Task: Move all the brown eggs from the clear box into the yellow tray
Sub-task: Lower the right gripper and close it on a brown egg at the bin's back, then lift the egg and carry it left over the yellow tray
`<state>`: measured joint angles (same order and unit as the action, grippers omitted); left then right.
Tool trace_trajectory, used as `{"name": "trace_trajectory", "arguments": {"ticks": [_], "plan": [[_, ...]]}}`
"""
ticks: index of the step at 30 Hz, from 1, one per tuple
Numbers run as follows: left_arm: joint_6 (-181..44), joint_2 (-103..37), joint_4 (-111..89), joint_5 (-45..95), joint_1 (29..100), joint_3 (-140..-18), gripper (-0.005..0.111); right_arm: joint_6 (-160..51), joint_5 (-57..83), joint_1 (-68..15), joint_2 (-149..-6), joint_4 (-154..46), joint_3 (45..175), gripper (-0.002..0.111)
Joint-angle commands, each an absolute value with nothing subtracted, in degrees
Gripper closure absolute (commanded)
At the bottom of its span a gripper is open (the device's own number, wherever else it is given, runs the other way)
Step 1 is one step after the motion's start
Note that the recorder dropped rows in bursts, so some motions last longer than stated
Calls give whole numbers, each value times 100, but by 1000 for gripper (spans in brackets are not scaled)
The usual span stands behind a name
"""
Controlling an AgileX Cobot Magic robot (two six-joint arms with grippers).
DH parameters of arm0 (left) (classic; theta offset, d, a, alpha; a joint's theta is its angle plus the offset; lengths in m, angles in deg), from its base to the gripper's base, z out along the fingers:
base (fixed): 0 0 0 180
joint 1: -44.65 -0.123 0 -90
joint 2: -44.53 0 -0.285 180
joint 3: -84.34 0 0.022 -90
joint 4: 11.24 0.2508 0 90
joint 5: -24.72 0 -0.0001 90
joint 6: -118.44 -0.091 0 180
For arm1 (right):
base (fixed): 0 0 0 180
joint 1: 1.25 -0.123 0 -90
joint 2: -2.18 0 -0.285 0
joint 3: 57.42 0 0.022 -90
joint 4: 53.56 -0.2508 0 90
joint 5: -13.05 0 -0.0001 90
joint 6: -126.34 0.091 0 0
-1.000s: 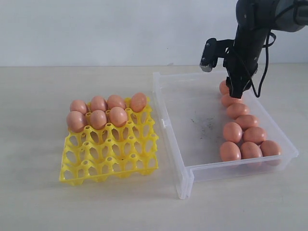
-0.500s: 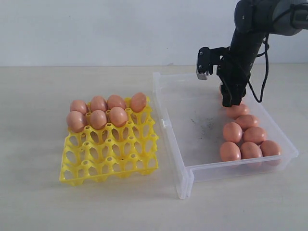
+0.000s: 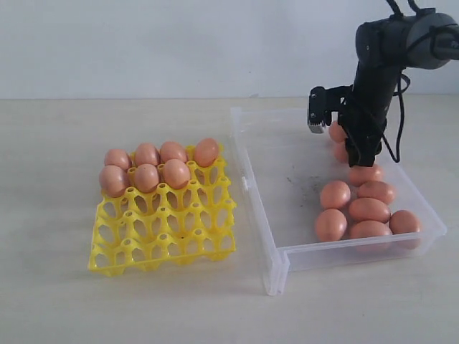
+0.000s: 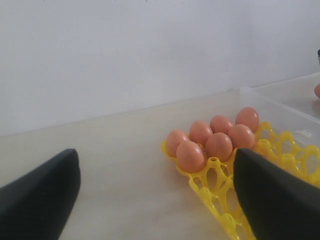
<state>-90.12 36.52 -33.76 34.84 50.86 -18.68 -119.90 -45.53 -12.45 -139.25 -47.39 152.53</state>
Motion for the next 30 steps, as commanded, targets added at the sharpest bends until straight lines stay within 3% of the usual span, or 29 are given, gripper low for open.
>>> {"name": "trace_trajectory", "arguments": {"ticks": [1,5,10,17,26,30], "plan": [[-8967,3674,-3414,3481,5123,-1844,29,-11885,-4457,-1041,-13895,-5161,15261,81],[-8967,3674,-3414,3481,5123,-1844,29,-12042,-4336,-1041,-13895,-5803,15261,108],[-8967,3674,-3414,3481,5123,-1844,29,-12083,-4097,-1041,-13895,-6684,15261,108],[-8967,3674,-3414,3481,5123,-1844,29,-12595,-3793,-803,-13895,-9612,15225,108],[-8967,3674,-3414,3481,5123,-1844,29,-16146,-3988,-527,-13883,-13914,13730,109],[-8967,3674,-3414,3481,5123,-1844,29,-17564,-4696,-527,-13883,-15351,12882,109]]}}
